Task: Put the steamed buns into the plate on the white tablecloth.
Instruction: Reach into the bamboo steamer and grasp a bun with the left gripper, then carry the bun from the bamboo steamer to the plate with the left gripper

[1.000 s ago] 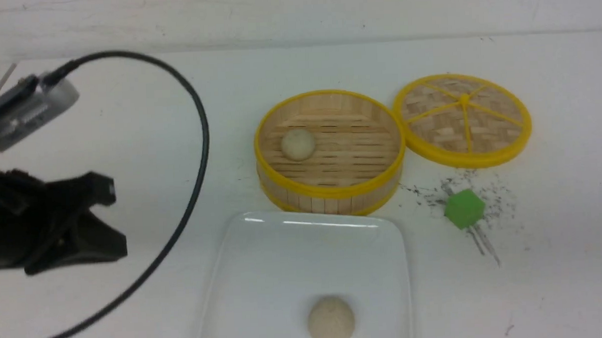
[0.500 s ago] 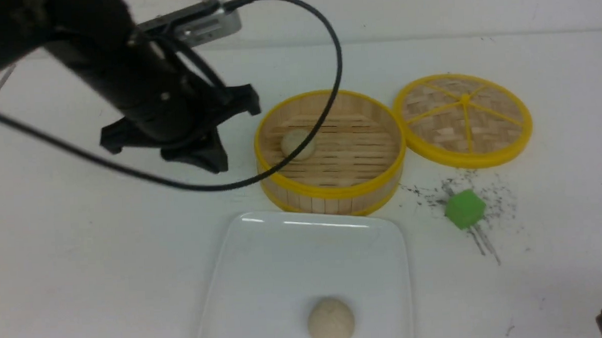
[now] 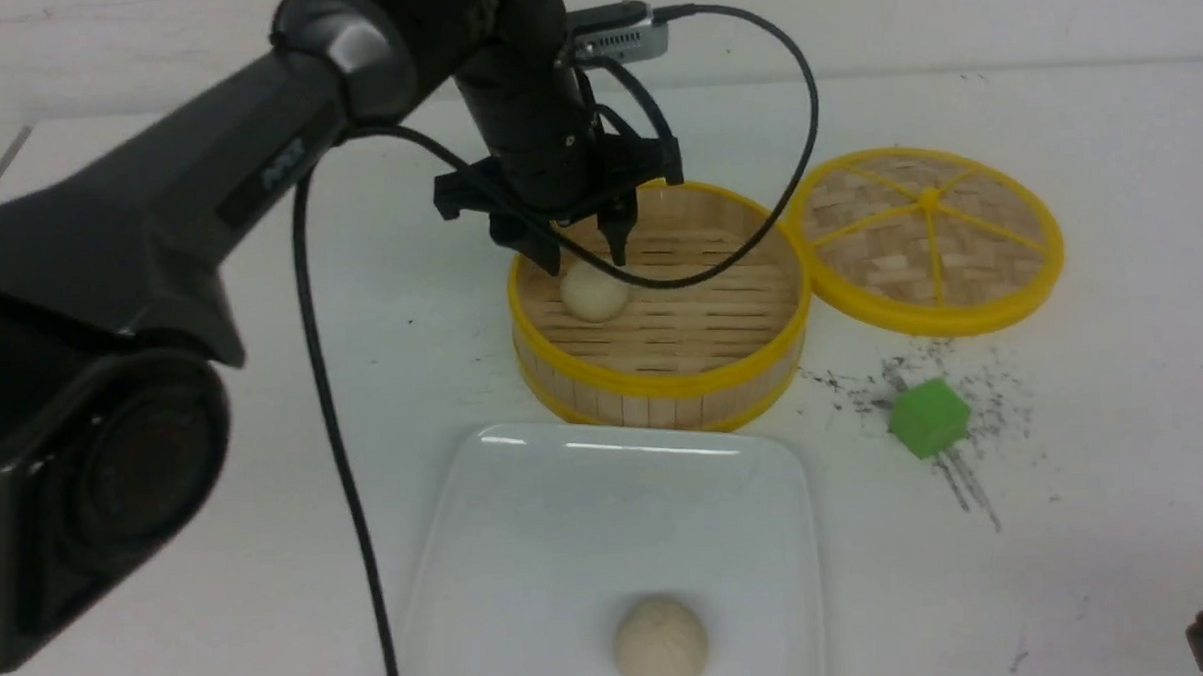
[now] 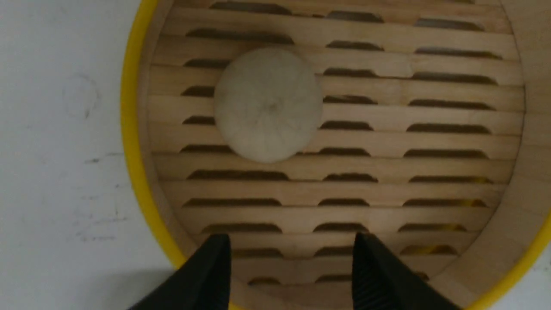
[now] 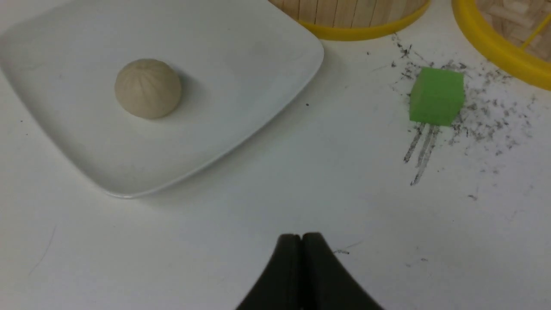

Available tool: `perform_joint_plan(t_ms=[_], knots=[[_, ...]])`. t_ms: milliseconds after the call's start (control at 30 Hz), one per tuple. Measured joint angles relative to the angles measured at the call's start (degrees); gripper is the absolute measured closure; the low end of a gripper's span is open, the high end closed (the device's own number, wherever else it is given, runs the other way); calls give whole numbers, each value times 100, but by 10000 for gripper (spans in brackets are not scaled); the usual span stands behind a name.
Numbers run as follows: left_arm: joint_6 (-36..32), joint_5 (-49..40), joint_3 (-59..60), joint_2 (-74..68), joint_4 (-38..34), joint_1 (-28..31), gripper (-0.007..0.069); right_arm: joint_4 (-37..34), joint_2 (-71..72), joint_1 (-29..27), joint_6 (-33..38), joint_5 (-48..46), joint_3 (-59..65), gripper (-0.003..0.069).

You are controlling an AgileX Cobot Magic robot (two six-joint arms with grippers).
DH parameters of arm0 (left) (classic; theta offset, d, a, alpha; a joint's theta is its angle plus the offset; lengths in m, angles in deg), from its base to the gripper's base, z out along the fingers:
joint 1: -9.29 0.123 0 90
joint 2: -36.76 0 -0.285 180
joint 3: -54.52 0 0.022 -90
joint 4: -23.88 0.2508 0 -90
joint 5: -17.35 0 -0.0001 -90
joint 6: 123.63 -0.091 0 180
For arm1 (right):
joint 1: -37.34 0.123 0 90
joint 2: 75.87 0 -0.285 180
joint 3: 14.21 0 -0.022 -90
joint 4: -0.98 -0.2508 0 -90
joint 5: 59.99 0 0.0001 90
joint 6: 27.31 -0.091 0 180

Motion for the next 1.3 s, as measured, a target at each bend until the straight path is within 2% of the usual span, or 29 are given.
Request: perform_joint_plan(t_ms=[200,333,367,400,467,567,733,967,1100,1167,1300], knots=[[-123,489,-242,-598,5,0,220,22,0,0,0,0,2,646],[-134,671,-242,-845,146,0,268,22,0,0,0,7,2,643],[-140,679,-242,-895,224,0,346,28,0,0,0,7,2,641],[-140,679,-242,-895,250,0,368,35,0,0,0,7,2,641],[-140,627,-276,-900,375,-12,506,125,0,0,0,7,2,639],[-225,333,-398,-818,384,-64,594,170,0,0,0,1,7,639],[-835,-307,-851,-130,526,-380,603,170,0,0,0,-4,9,631],[-1144,-366,-1024,1360,714,-555,603,174,0,0,0,-45,9,625],[-1154,-370,54,2301,320,-550,601,174,0,0,0,-70,9,618],[-1154,-370,1298,2792,-25,-555,601,174,0,0,0,-74,9,615],[-1106,-292,3406,3234,-241,-555,594,174,0,0,0,-74,9,610]])
